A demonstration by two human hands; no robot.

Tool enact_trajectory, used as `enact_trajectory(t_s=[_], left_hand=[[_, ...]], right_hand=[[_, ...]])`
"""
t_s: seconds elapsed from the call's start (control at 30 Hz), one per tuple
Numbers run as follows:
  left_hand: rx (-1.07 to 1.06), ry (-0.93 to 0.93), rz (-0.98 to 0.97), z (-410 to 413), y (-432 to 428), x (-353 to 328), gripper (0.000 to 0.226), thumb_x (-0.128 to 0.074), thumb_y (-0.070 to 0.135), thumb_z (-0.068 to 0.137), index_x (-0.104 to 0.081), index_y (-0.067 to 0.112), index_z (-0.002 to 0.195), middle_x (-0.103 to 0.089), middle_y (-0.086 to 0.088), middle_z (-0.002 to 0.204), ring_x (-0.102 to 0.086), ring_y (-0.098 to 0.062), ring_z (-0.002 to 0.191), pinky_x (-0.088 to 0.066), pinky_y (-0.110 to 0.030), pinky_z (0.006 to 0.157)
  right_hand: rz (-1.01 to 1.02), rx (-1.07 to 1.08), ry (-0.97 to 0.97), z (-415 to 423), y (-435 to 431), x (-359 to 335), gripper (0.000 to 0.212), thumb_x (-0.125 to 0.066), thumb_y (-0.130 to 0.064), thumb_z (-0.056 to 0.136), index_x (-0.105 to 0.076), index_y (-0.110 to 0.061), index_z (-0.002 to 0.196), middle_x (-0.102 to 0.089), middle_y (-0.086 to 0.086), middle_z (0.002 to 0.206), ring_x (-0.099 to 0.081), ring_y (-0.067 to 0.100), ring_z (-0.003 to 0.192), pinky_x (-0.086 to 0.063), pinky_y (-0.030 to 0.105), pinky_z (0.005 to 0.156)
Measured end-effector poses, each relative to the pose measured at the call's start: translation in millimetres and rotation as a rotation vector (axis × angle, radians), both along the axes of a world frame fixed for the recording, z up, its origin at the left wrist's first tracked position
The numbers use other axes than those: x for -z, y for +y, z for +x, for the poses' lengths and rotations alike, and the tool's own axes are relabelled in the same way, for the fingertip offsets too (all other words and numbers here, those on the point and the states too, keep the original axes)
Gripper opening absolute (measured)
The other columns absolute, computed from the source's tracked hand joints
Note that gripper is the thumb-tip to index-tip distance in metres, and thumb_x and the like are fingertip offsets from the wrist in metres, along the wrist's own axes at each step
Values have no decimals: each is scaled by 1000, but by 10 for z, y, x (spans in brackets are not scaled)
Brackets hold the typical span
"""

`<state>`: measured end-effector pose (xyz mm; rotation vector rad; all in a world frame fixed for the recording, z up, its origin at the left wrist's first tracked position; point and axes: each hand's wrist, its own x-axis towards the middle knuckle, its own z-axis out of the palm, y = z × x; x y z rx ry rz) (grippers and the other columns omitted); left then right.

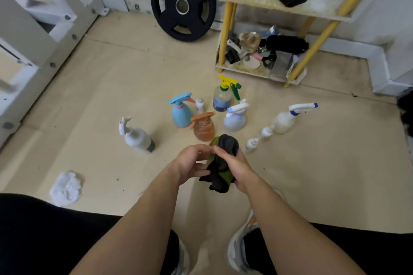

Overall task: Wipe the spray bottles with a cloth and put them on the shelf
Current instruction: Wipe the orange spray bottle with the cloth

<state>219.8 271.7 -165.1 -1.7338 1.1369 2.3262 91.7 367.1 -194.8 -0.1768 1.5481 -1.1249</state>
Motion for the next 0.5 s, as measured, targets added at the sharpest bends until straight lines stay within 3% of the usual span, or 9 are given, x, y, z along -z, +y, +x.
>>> enact_trajectory(t_s=[0.1,0.2,0.27,0.33,0.4,0.5], left_hand=[[-15,-201,-213,-59,-121,164,24,-57,28,91,-66,13,108,-73,-8,99,-65,-24,71,-55,-30,62],[-85,-437,-590,-114,-309,313,32,-66,43,83,-57,19,102,-68,3,91,-65,-19,82,-54,-34,77],[-115,-426,-734,-160,-459,374,39,-71,46,82,-51,24,109,-61,8,97,-61,-15,88,-50,-33,78],[-65,-353,-805,-233,-623,456,45,-75,44,81,-51,29,116,-61,8,104,-61,-14,90,-50,-32,78],[14,-275,-828,-285,-754,535,44,-78,36,81,-56,30,118,-63,8,105,-61,-13,90,-51,-29,77],[86,-213,-875,-310,-859,636,30,-81,35,81,-68,27,107,-67,12,95,-60,-1,82,-48,-17,69]], right_hand=[[79,133,-80,-39,21,358,31,-76,-23,88,-70,-18,117,-77,7,107,-73,27,101,-58,47,95],[164,216,-117,-91,58,664,30,-76,-24,86,-71,-15,114,-77,9,102,-73,29,96,-58,45,91],[196,206,-152,-136,77,822,34,-77,-27,84,-70,-12,114,-76,10,98,-71,29,90,-58,44,87],[238,143,-102,-162,60,947,41,-79,-32,82,-68,-18,119,-75,7,108,-70,28,98,-56,47,96],[318,20,65,-145,13,1098,56,-80,-40,81,-61,-24,132,-65,4,130,-63,27,114,-51,47,104],[426,-195,344,-73,-75,1235,86,-72,-56,84,-31,-34,157,-26,5,157,-34,35,140,-37,49,115]])
